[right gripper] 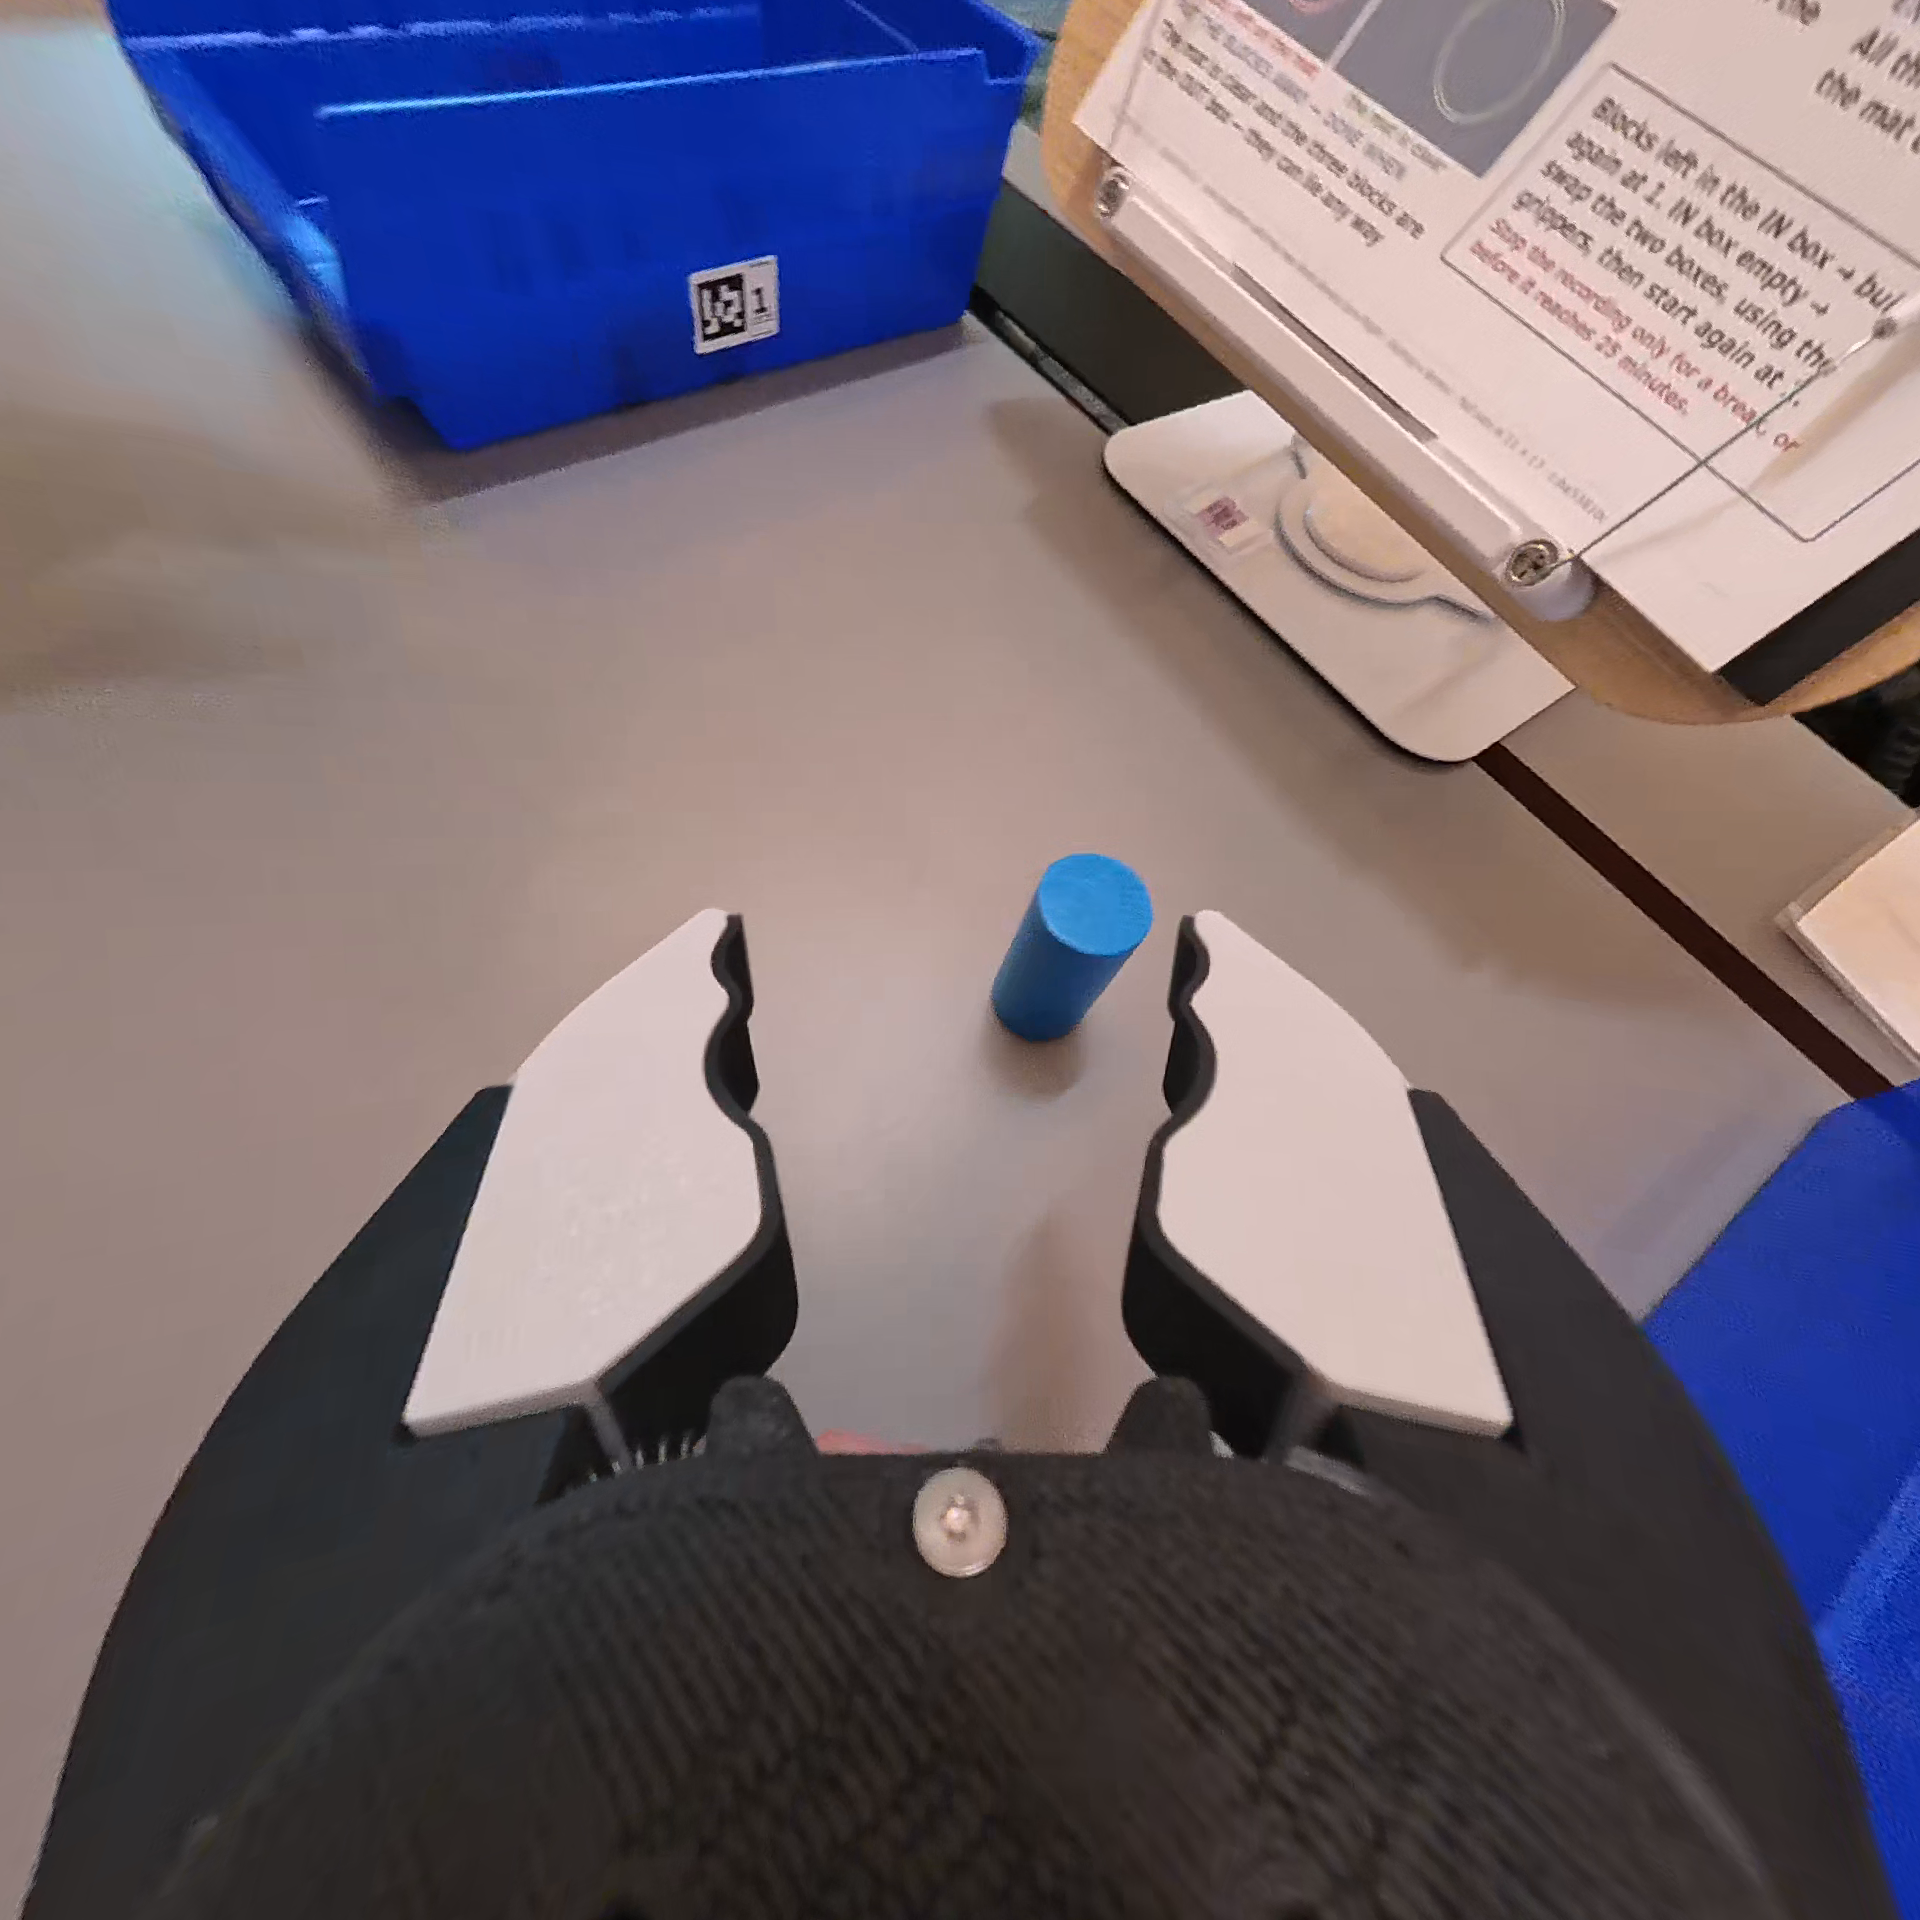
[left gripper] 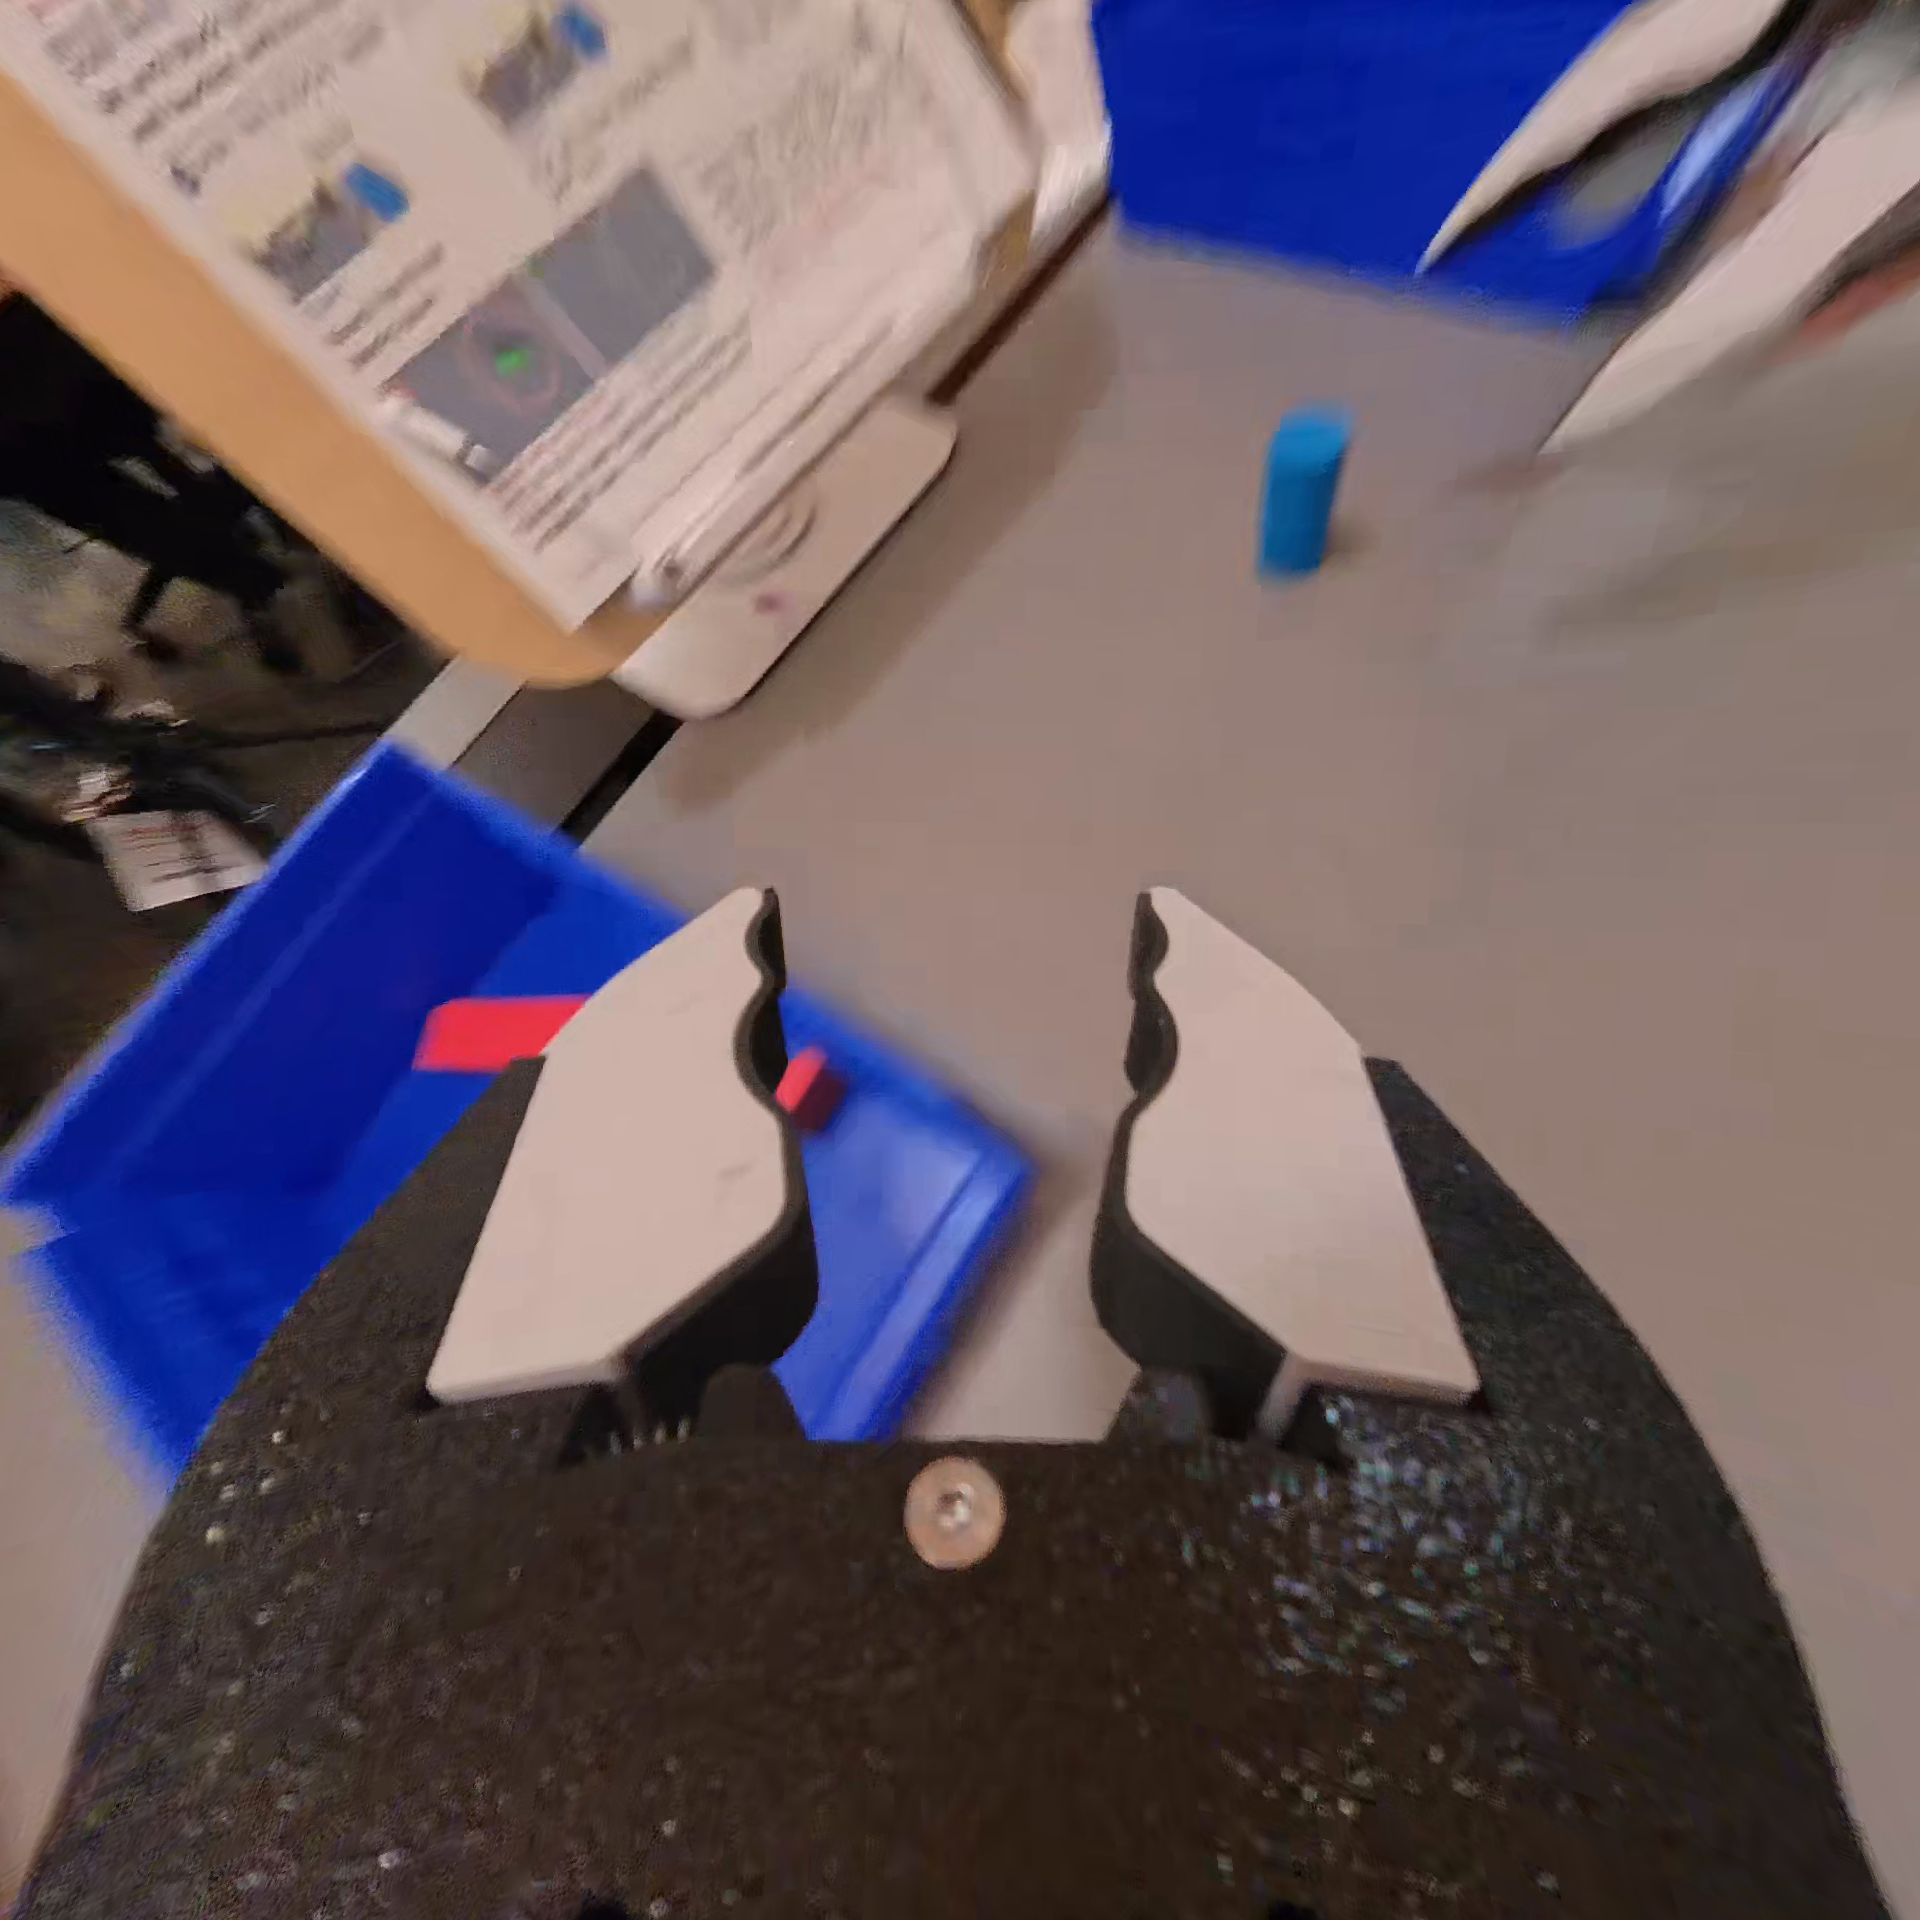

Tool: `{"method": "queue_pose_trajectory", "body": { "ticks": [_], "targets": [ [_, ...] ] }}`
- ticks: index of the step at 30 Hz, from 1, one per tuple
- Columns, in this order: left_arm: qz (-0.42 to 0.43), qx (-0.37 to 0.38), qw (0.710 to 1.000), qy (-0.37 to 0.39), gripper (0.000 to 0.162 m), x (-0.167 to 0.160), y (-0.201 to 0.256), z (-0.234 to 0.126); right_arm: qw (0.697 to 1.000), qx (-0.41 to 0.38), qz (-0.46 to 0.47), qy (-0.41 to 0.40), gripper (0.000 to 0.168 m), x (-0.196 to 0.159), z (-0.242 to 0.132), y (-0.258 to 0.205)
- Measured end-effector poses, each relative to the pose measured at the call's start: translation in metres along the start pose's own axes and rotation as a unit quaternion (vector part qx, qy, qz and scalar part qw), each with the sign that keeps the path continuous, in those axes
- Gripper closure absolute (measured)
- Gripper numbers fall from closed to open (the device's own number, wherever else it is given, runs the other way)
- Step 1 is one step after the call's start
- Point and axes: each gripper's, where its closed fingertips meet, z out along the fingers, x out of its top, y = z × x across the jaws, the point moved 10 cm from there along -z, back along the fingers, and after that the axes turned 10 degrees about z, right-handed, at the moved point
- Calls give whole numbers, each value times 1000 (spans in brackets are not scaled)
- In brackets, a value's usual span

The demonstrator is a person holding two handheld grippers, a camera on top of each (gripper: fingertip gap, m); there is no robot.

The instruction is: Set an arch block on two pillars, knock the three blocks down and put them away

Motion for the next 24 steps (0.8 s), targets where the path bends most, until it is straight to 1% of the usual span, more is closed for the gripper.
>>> {"method": "queue_pose_trajectory", "body": {
  "ticks": [2,5,7,9,11,15,19,24],
  "targets": [
    [78,11,992,-96,103,-22,-30,-11,1000,4,-9,5,90,-2,-13,-8],
    [190,6,952,-240,106,-60,-67,-15,1000,14,-11,5,91,-6,-26,-14],
    [237,-18,923,-304,105,-82,-82,-10,1000,11,-13,2,91,-8,-30,-15],
    [267,-43,896,-351,105,-98,-92,-2,1000,12,-13,-3,92,-11,-31,-16],
    [300,-54,872,-382,107,-111,-99,9,1000,14,-8,-6,92,-14,-32,-18],
    [334,-100,837,-422,108,-132,-101,36,1000,16,-5,-12,92,-23,-34,-20],
    [360,-123,812,-442,111,-146,-102,60,1000,8,6,-18,93,-31,-37,-15],
    [361,-157,799,-456,121,-155,-104,75,999,8,17,-28,94,-38,-40,-9]
  ]
}}
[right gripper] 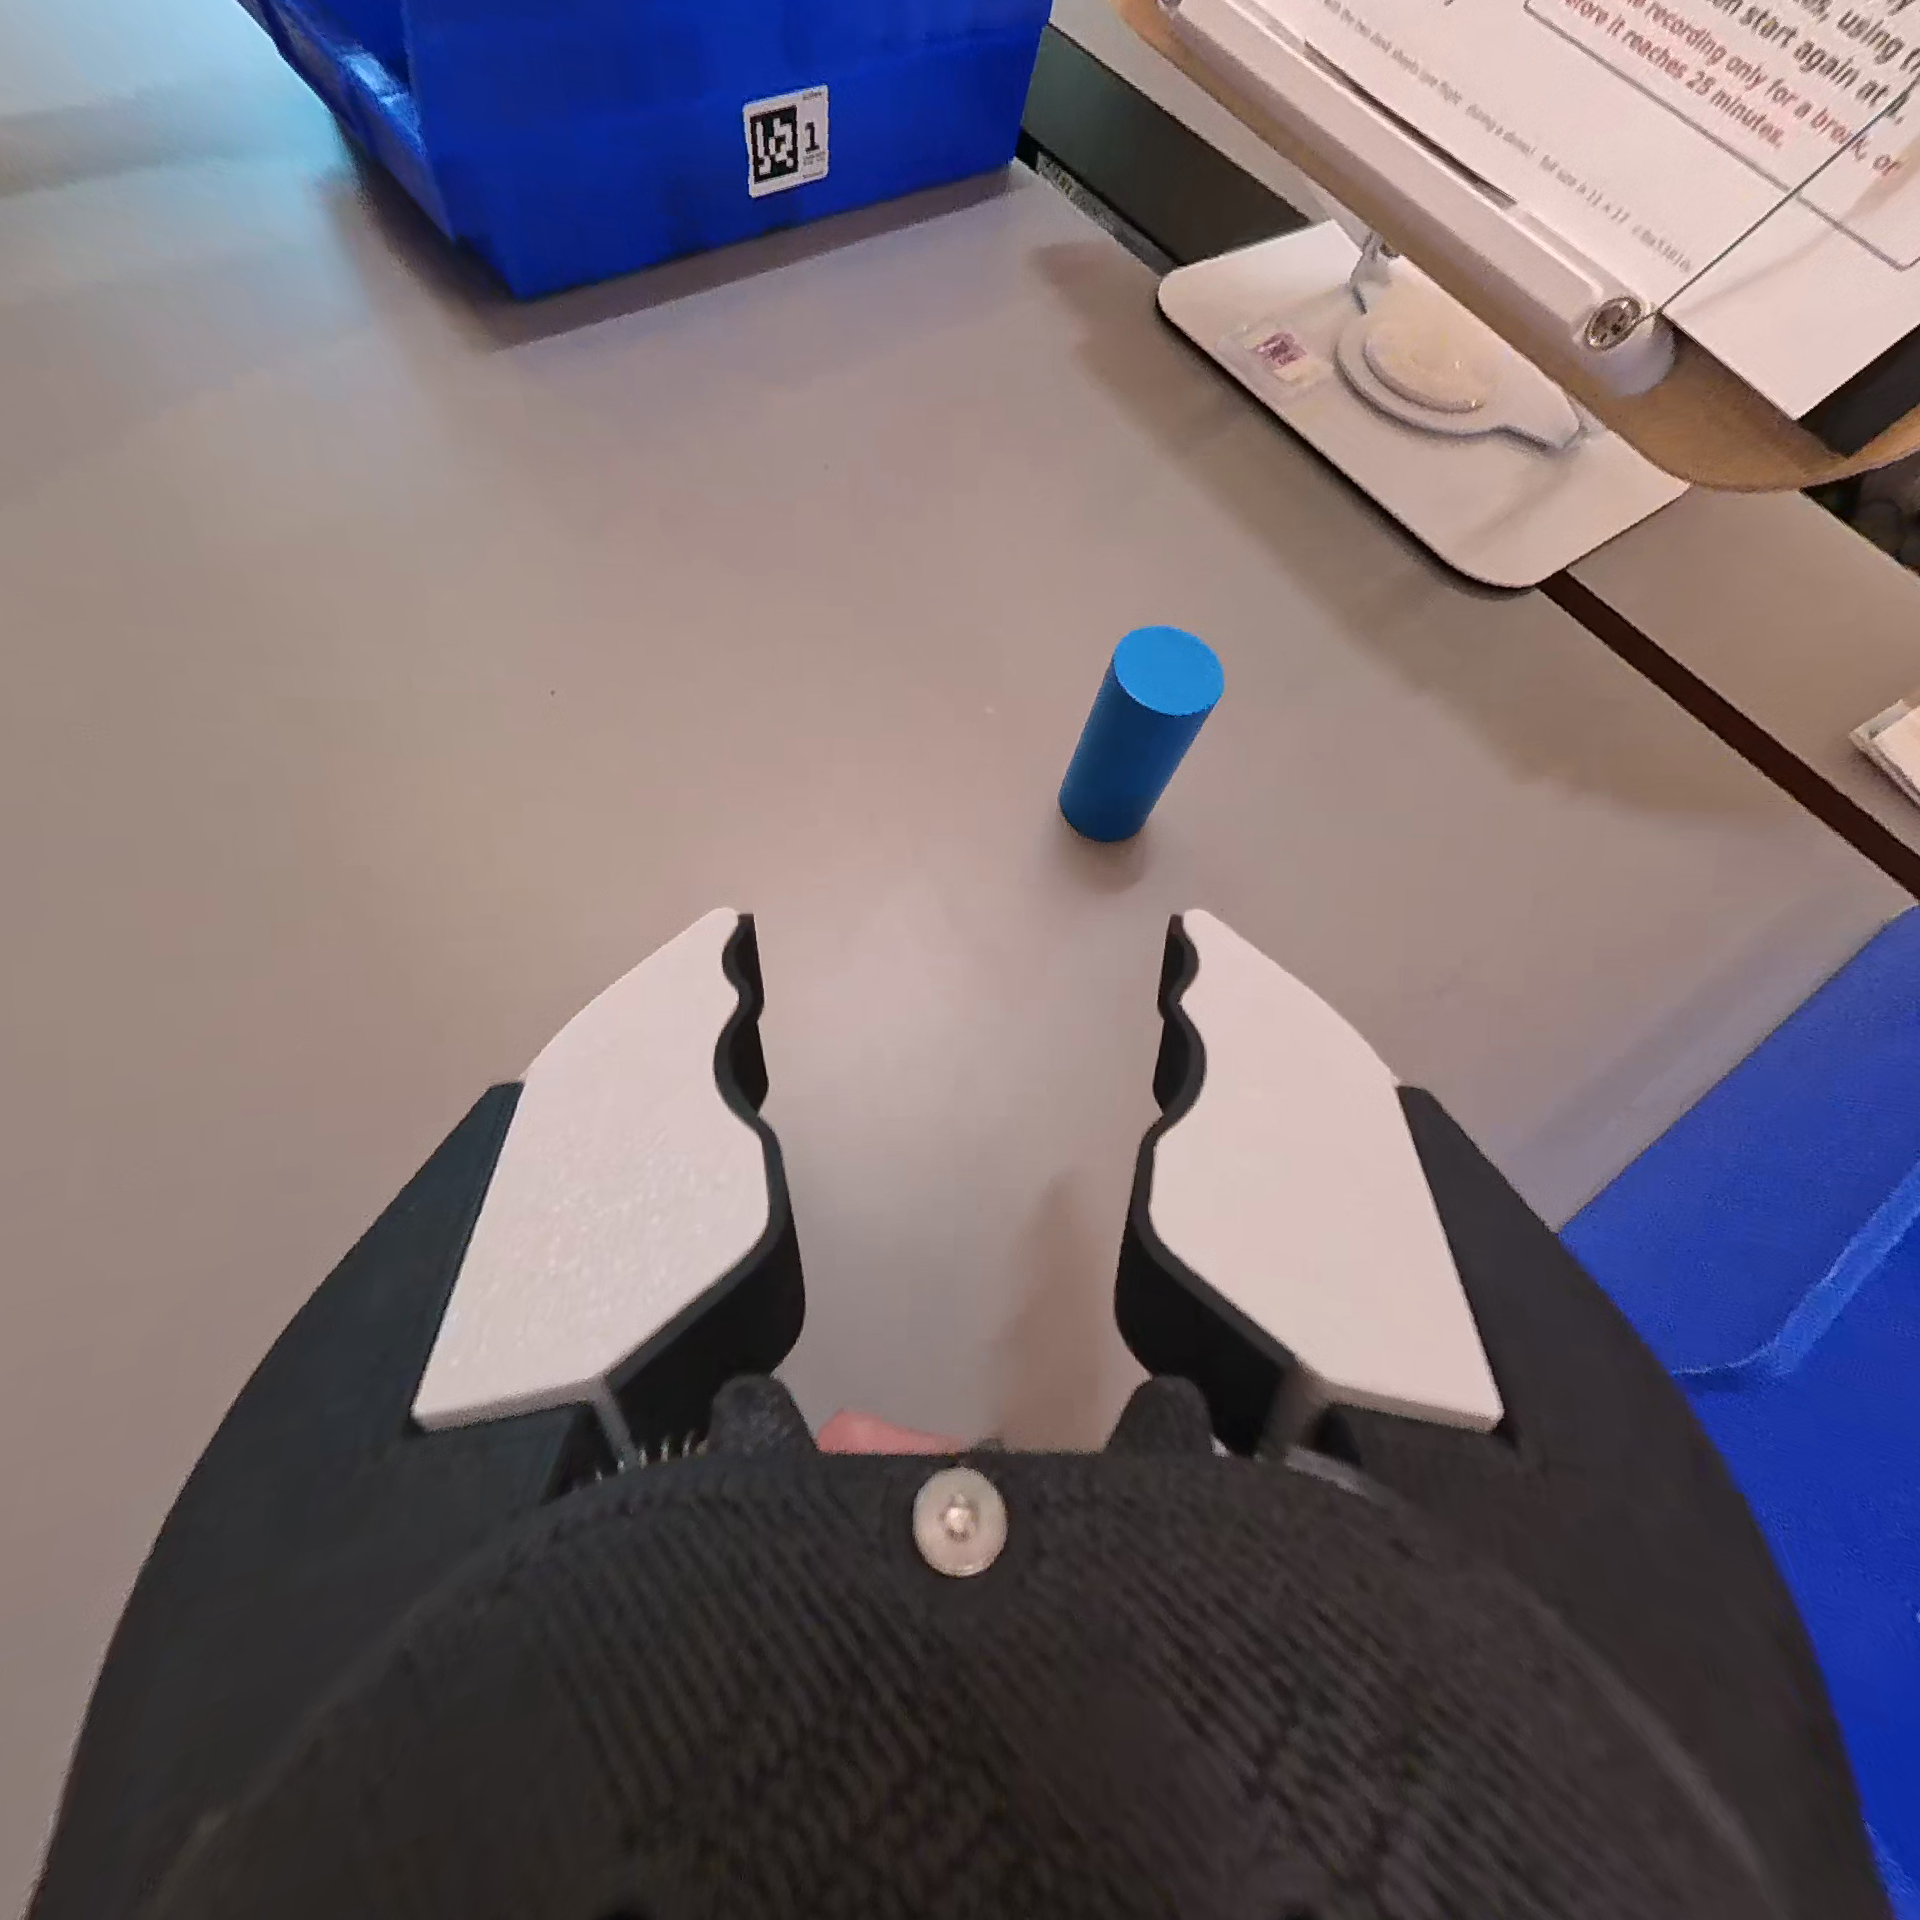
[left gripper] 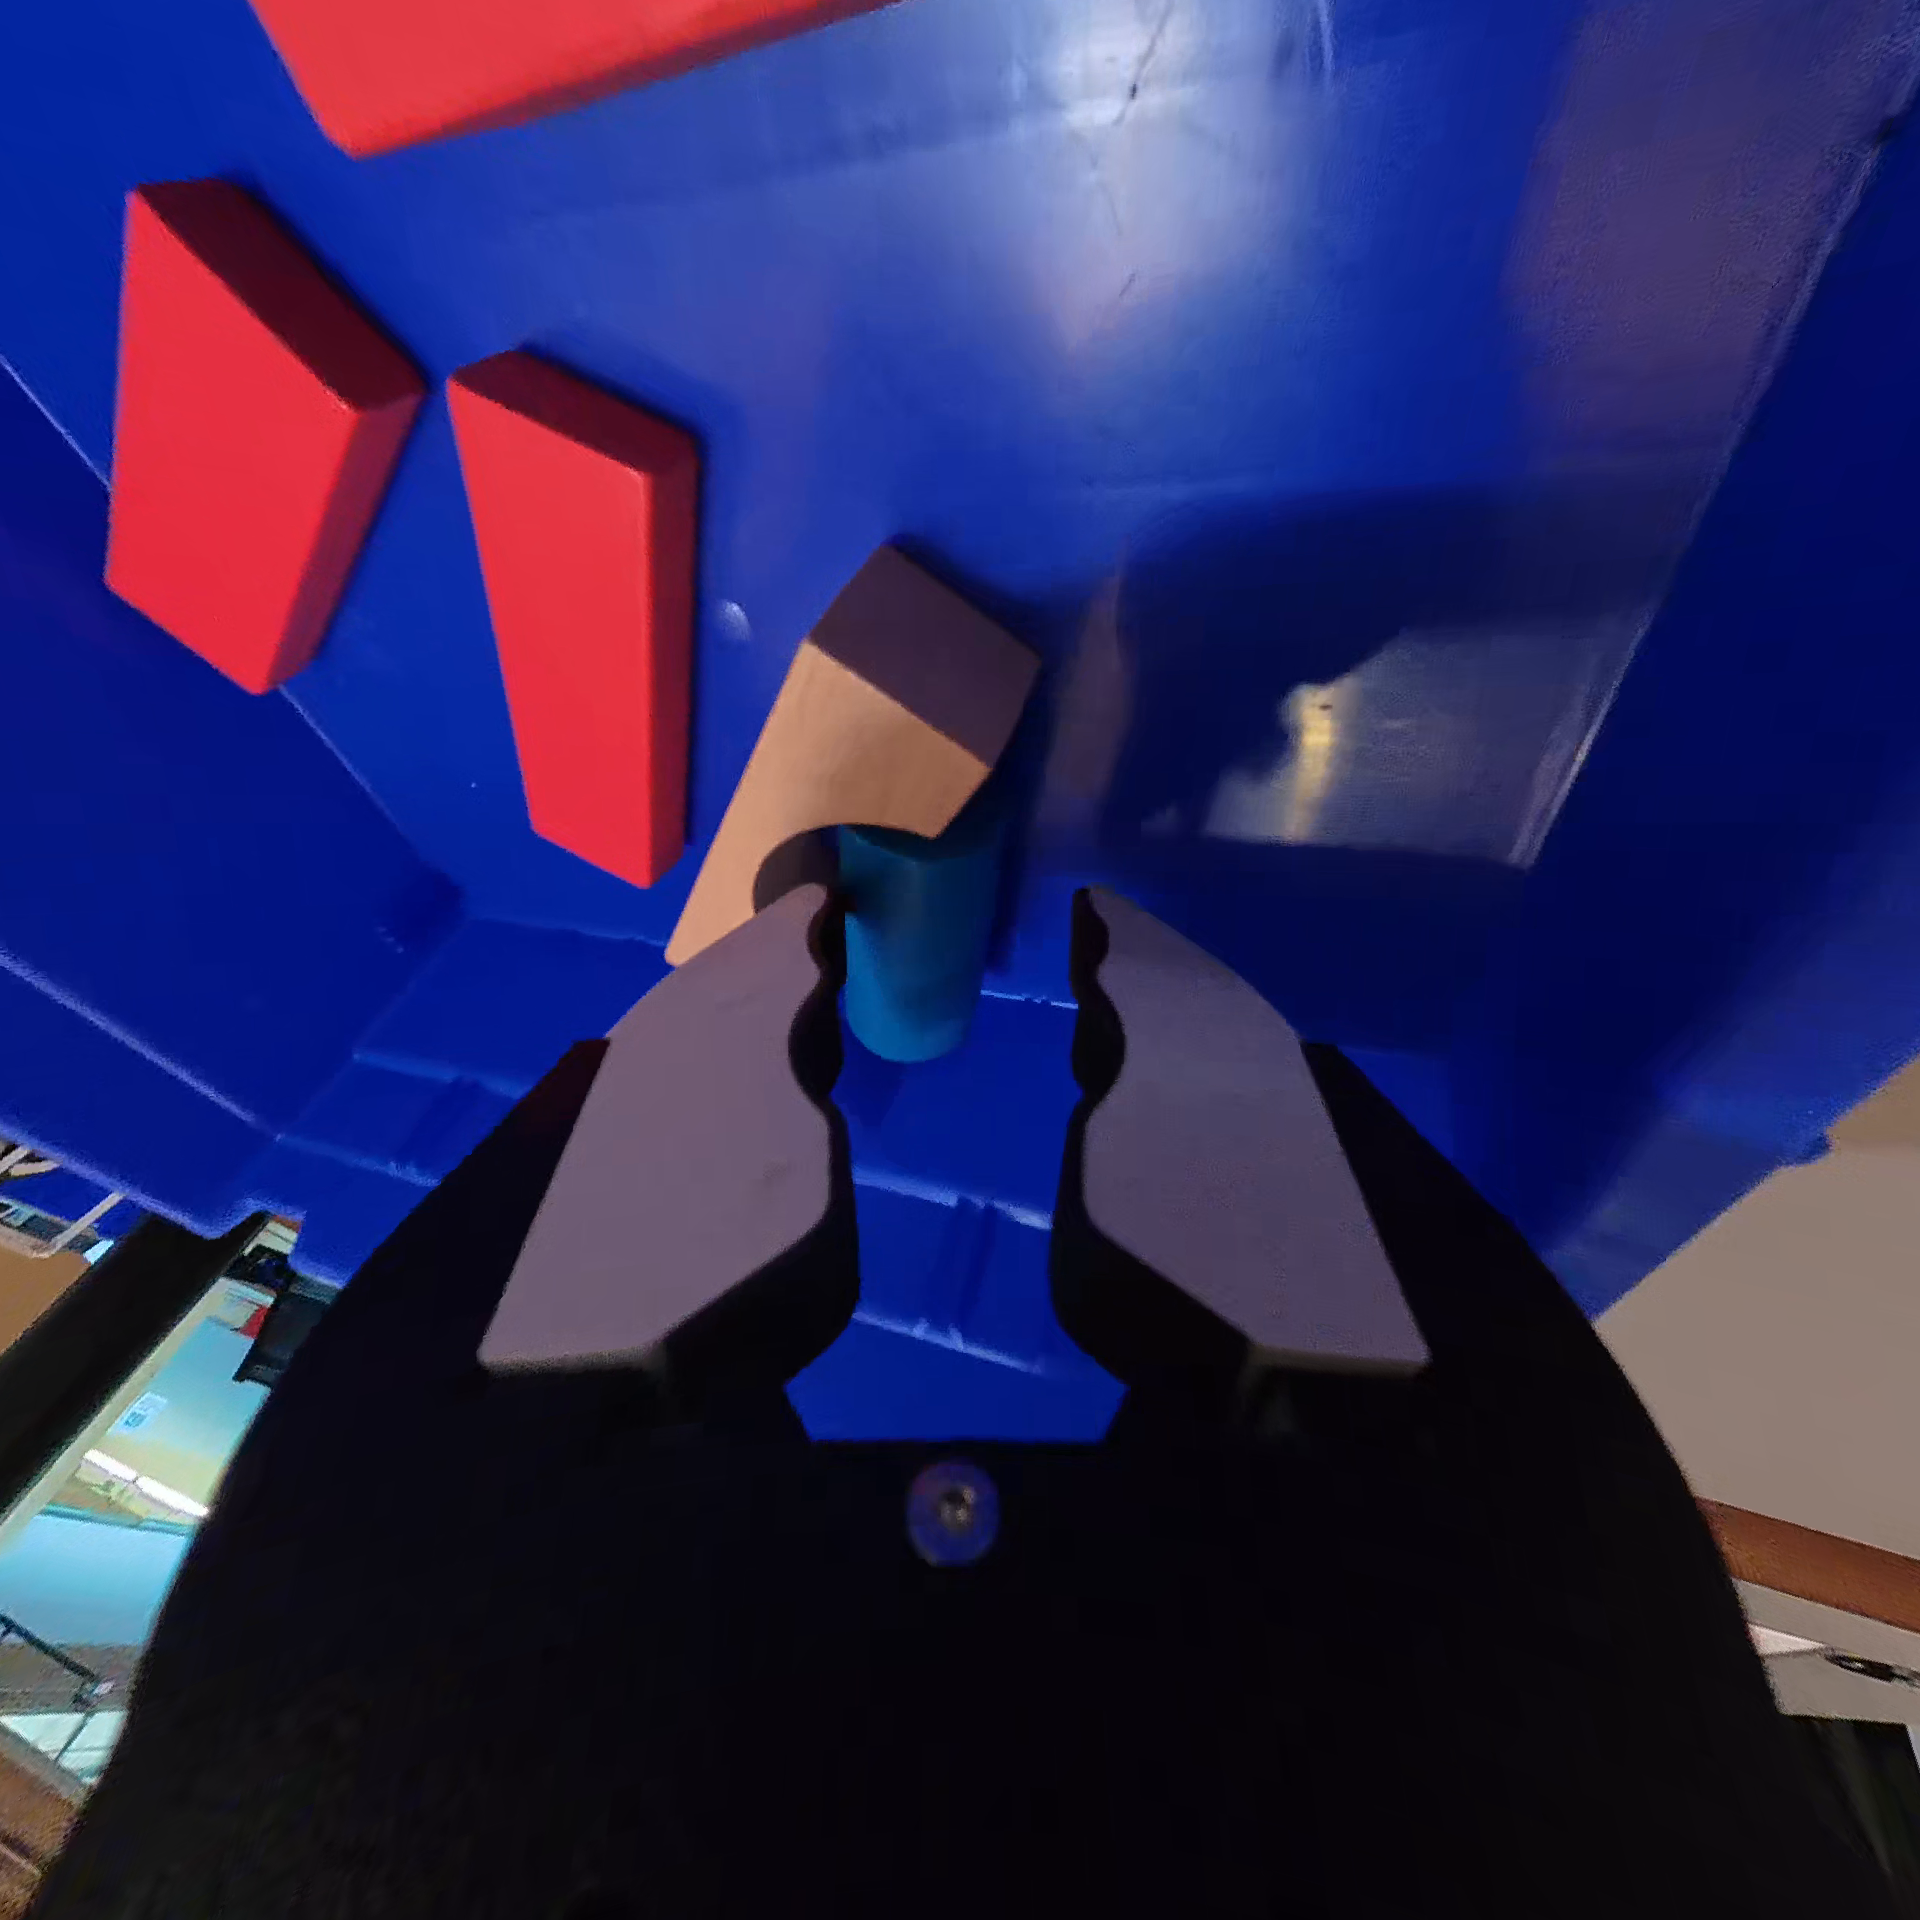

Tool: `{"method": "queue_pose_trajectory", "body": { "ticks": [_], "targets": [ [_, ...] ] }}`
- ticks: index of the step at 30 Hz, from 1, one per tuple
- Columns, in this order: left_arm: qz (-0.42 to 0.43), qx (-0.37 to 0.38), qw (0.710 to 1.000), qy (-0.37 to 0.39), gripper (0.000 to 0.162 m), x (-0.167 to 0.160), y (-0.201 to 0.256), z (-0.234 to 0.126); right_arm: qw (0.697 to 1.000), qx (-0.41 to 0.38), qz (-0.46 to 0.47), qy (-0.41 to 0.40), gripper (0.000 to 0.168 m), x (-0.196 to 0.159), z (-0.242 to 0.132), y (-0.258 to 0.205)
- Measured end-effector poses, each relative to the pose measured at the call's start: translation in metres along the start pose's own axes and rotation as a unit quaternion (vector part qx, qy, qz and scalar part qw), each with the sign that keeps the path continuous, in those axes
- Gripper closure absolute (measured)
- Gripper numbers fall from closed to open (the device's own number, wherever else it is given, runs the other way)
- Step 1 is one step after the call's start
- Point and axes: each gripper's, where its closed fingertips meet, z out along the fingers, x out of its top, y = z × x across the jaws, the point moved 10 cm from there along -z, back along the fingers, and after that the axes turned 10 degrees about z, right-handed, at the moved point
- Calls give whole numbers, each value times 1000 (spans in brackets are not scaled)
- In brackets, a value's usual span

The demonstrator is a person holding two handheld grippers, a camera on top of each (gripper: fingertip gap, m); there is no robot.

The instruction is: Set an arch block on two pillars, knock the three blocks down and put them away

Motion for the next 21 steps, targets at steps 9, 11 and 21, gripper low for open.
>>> {"method": "queue_pose_trajectory", "body": {
  "ticks": [9,11,21],
  "targets": [
    [5,-11,1000,8,130,16,-7,10,1000,1,13,2,96,2,7,1],
    [6,-13,1000,2,130,17,-7,10,1000,-2,8,-2,96,1,8,0],
    [15,-21,1000,-18,129,11,-2,10,1000,-1,14,-1,96,-4,4,-4]
  ]
}}
